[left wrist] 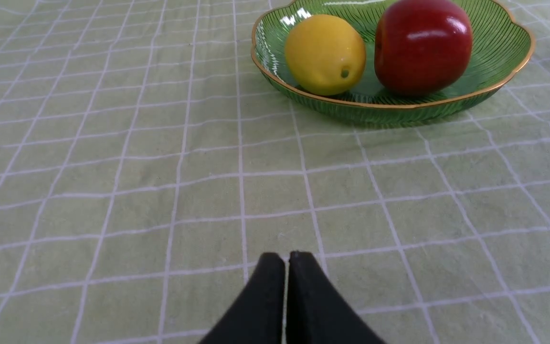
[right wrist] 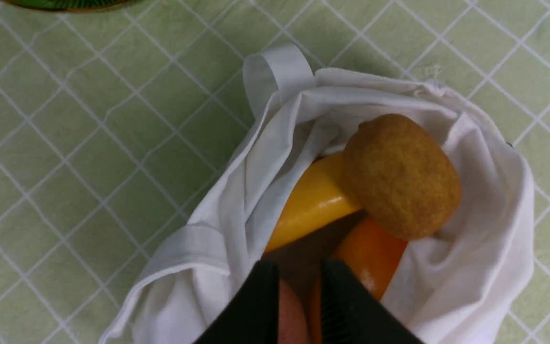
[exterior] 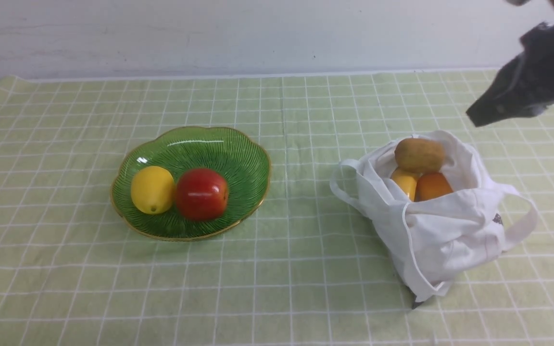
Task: Take the fruit out of the bag on the green coffee tablecloth and place them on the plate.
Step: 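Reach for the kiwi in the white bag with the right gripper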
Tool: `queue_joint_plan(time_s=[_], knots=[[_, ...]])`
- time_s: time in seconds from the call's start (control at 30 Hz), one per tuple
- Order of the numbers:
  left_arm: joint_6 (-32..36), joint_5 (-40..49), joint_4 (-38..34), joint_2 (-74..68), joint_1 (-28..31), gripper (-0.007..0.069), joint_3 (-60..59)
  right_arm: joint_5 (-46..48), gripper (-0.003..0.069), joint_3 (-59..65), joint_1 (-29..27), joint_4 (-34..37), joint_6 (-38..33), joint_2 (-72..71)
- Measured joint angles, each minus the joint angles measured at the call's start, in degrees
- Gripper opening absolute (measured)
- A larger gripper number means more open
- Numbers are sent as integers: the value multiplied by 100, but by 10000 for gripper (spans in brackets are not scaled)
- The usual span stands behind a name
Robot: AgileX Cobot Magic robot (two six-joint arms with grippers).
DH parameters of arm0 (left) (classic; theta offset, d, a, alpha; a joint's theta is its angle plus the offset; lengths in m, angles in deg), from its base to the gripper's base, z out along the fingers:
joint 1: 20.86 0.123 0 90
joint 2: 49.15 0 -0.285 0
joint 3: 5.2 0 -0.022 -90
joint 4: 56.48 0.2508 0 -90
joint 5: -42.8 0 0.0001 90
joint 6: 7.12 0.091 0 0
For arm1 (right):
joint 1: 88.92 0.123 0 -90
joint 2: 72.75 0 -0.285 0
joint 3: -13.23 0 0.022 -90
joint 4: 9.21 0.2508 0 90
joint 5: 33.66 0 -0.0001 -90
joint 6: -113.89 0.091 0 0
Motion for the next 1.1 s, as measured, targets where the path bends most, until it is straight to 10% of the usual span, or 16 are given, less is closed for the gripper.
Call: queue_joint_plan(time_s=[0.5, 0.87, 1.1], knots=[[0, 0, 0, 0, 0, -8, 0, -833, 660, -632, 718, -1490, -27, 1480], [0, 0, 0, 0, 0, -8, 0, -1159, 643, -637, 746, -2121, -26, 1891], [0, 0, 0, 0, 0, -8, 0, -1040, 421, -641, 757, -2161, 122, 1938]])
